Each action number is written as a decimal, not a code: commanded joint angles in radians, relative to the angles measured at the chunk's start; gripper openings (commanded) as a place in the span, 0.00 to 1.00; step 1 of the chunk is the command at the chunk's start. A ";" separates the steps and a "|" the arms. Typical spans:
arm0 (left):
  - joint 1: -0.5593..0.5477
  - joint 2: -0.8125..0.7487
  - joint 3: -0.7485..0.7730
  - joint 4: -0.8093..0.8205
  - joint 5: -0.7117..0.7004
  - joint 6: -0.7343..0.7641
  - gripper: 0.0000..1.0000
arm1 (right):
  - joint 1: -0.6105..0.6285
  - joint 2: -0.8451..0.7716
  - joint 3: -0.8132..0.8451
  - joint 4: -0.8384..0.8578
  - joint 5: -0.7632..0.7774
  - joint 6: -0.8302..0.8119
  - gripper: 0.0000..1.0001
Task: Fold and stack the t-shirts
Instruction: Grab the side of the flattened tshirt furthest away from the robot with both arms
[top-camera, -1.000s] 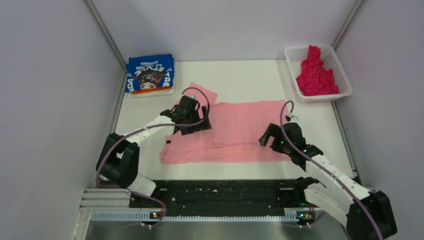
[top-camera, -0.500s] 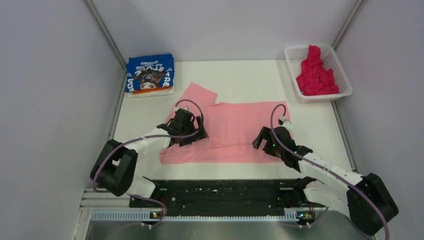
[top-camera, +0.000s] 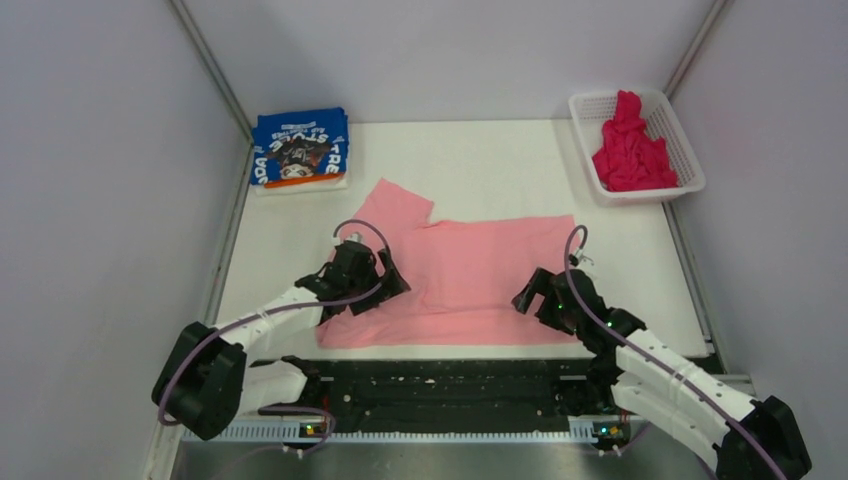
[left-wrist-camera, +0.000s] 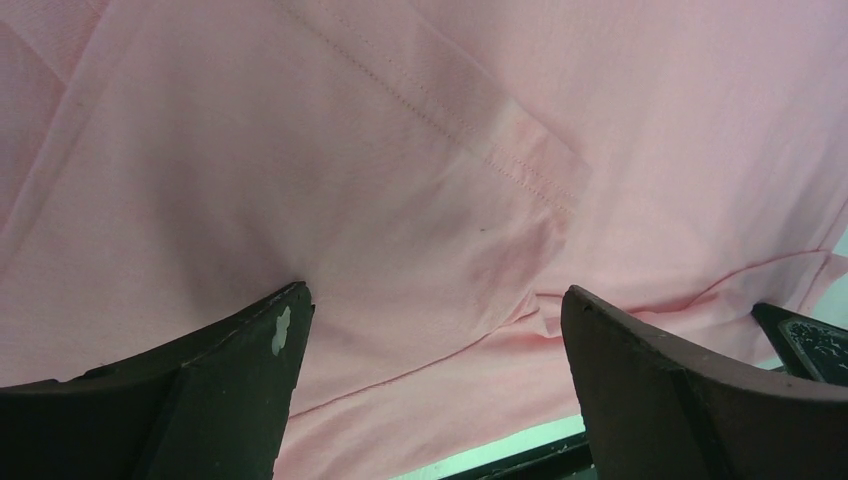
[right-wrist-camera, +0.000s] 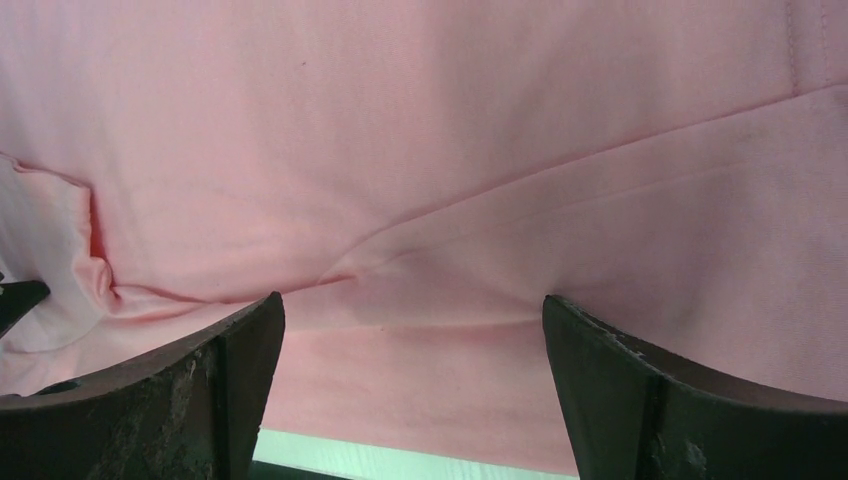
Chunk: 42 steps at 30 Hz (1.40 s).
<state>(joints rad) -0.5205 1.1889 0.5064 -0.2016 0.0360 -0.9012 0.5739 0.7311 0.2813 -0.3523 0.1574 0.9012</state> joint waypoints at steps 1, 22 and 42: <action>-0.004 -0.028 0.001 -0.087 -0.027 -0.028 0.99 | 0.012 -0.020 0.068 -0.037 0.033 -0.056 0.99; 0.191 0.760 1.196 -0.435 -0.218 0.392 0.95 | -0.075 0.329 0.382 0.203 0.143 -0.312 0.99; 0.255 1.280 1.753 -0.582 -0.251 0.604 0.65 | -0.153 0.444 0.368 0.246 0.067 -0.352 0.99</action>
<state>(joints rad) -0.2646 2.4924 2.2642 -0.7998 -0.1753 -0.3183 0.4286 1.1675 0.6231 -0.1444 0.2329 0.5598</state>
